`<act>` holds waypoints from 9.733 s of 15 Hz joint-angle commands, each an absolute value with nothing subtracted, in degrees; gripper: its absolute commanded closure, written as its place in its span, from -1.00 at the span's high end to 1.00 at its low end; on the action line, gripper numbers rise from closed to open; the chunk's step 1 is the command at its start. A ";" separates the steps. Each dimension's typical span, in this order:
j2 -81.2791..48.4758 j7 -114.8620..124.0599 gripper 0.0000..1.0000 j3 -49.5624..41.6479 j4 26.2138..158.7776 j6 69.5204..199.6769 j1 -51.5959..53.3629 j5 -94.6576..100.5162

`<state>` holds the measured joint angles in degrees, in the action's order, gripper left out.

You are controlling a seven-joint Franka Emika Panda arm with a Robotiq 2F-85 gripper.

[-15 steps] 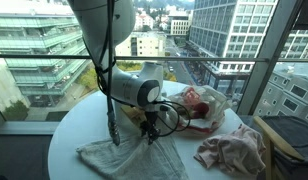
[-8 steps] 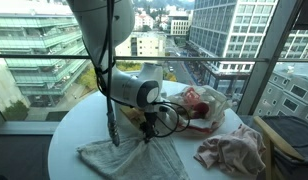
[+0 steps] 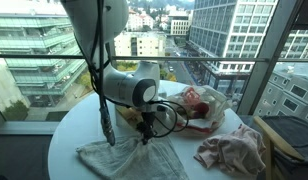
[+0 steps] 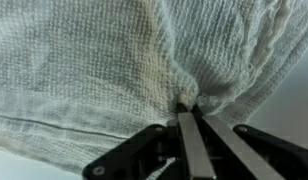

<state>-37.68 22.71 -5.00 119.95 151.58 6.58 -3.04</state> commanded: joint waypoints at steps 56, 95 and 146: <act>-37.66 38.89 1.00 -13.48 120.80 147.93 20.47 5.88; -35.11 54.35 1.00 -11.44 121.86 137.58 22.12 19.43; -35.09 69.53 -0.92 -11.35 119.73 135.35 26.76 30.27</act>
